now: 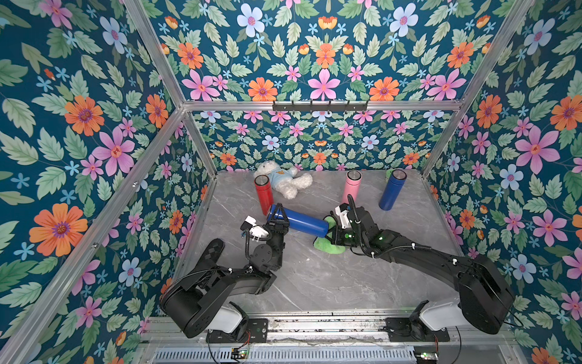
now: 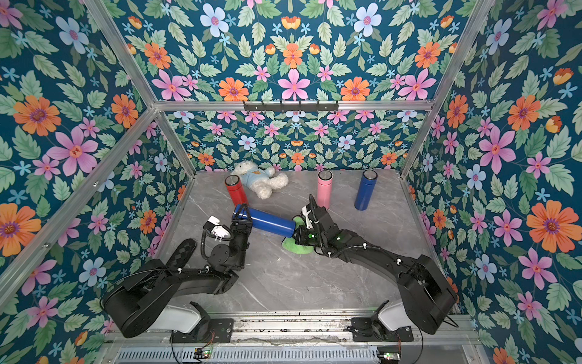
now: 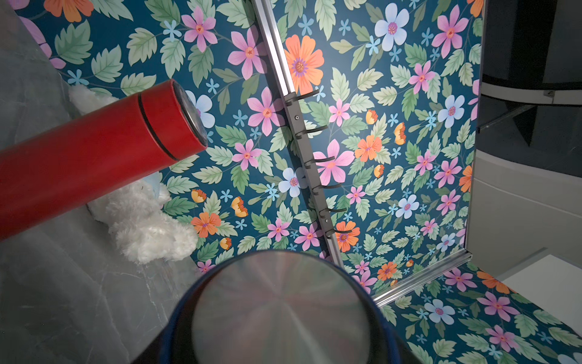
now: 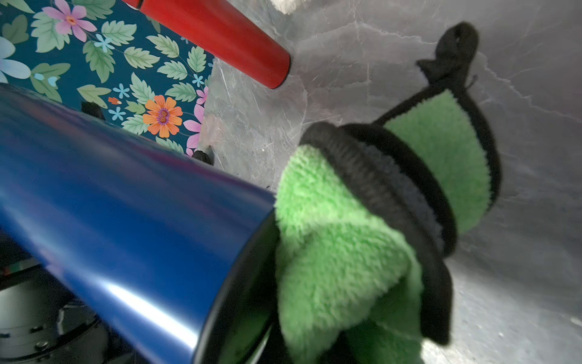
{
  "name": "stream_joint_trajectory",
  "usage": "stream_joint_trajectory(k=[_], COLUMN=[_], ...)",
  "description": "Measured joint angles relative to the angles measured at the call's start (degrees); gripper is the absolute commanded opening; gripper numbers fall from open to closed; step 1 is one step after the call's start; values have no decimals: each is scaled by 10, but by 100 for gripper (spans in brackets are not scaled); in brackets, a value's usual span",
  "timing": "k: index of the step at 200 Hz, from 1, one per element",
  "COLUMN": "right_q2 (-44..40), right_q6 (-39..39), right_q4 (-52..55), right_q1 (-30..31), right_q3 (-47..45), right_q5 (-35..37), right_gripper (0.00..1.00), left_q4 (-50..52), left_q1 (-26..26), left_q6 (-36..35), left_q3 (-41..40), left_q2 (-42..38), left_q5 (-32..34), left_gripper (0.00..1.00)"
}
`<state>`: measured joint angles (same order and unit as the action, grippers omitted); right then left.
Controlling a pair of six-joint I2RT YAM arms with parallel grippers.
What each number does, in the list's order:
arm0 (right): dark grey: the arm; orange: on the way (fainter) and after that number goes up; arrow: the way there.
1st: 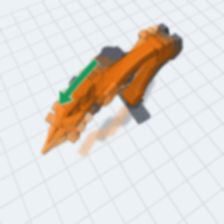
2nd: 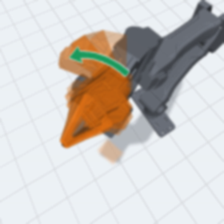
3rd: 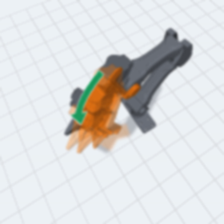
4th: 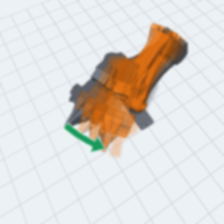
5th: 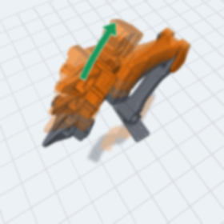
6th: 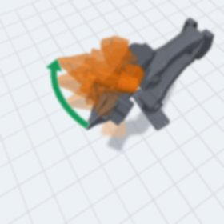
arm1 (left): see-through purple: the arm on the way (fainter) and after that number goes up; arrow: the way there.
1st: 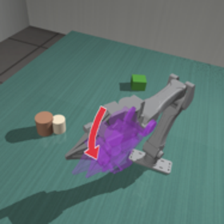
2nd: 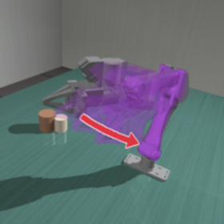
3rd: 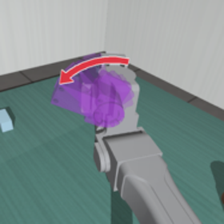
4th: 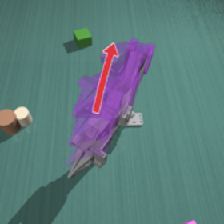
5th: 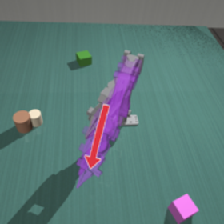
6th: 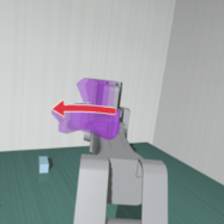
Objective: Wipe the surface of the thermos
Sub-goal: Wipe the dirt from the surface of the thermos.
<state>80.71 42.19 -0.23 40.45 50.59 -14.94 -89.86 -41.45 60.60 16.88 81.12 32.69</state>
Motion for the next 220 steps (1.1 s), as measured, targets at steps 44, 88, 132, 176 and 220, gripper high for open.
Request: stream_joint_trajectory(k=[44, 88, 132, 176, 220], right_q2=[-60, -77, -51, -20, -30], right_q6=[-4, -7, -6, 7, 7], right_q4=[33, 66, 43, 10, 36], right_q1=[-2, -9, -15, -24, -30], right_q3=[5, 18, 12, 9, 38], right_q5=[0, 0, 1, -2, 5], right_gripper=[0, 0, 0, 0, 0], left_q4=[-26, -26, -24, -14, -27], left_q1=[0, 0, 0, 1, 1], left_q6=[23, 24, -7, -26, -12], left_q3=[-24, -30, -16, -16, -33], left_q2=[-6, -3, -3, -9, -16], left_q5=[-9, -21, -36, -51, -56], left_gripper=[0, 0, 0, 0, 0])
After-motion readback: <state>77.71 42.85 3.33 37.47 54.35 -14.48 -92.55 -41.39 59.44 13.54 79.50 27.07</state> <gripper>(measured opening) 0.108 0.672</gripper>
